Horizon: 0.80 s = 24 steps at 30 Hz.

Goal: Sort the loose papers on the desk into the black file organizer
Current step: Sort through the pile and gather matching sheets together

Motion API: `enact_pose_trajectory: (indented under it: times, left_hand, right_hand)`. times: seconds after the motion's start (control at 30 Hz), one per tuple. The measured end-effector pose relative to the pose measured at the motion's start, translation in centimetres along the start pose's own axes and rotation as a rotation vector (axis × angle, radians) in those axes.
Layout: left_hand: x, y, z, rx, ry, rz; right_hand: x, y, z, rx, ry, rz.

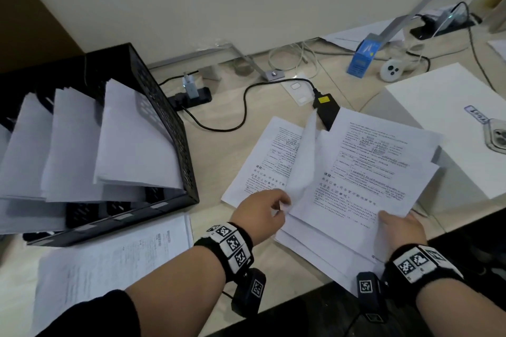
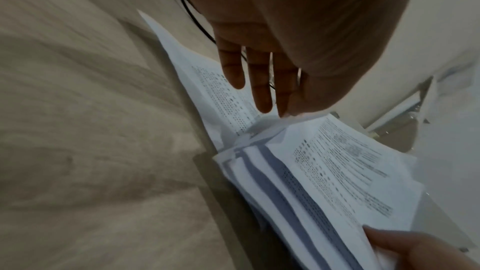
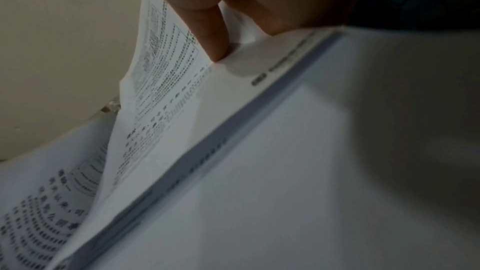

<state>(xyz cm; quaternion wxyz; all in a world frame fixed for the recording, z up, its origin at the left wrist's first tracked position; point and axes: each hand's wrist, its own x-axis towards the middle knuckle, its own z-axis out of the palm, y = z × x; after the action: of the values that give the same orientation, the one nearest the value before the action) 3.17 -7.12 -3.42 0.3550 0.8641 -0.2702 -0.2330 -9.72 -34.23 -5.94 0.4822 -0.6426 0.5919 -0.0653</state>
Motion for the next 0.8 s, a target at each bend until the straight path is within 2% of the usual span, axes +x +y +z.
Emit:
enact_pose_trajectory:
  times: [0.07, 0.13, 0.2, 0.23, 0.33, 0.4, 0.53, 0.67, 0.8]
  left_hand:
    - [-0.2, -0.2, -0.9, -0.115, 0.017, -0.154]
    - [0.1, -1.0, -1.7, -0.144, 0.160, -0.274]
    - [0.9, -2.7, -2.6, -0.053, 0.339, -0.390]
    - [1.5, -3.5, -3.1, -0.033, 0.365, -0.473]
    - [3.0, -4.9, -4.3, 0.010, 0.220, -0.669]
    - [3.8, -4.9, -4.2, 0.045, 0.159, -0.665]
    - [4.8, -4.0, -3.5, -0.070, 0.149, -0.663]
    - [4.6, -4.3, -2.5, -0.266, 0.080, -0.653]
    - [3.4, -3.5, -2.0, -0.448, -0.070, -0.617]
  right_hand:
    - [0.0, 0.0, 0.1, -0.025, -0.044, 0.003]
    - [0.2, 0.3, 0.6, -0.005, -0.060, 0.011]
    - [0.0, 0.2, 1.0, 0.013, -0.102, -0.013]
    - [-0.1, 0.0, 1.2, 0.018, -0.122, -0.021]
    - [-1.2, -0.9, 1.5, 0.054, -0.156, -0.059]
    - [-1.4, -1.2, 2.1, 0.101, -0.204, -0.082]
    - [-1.4, -1.1, 3.3, 0.033, -0.301, -0.113]
    - [-1.4, -1.3, 3.6, 0.006, -0.303, -0.135]
    - [-1.7, -1.5, 3.4, -0.001, -0.288, -0.169]
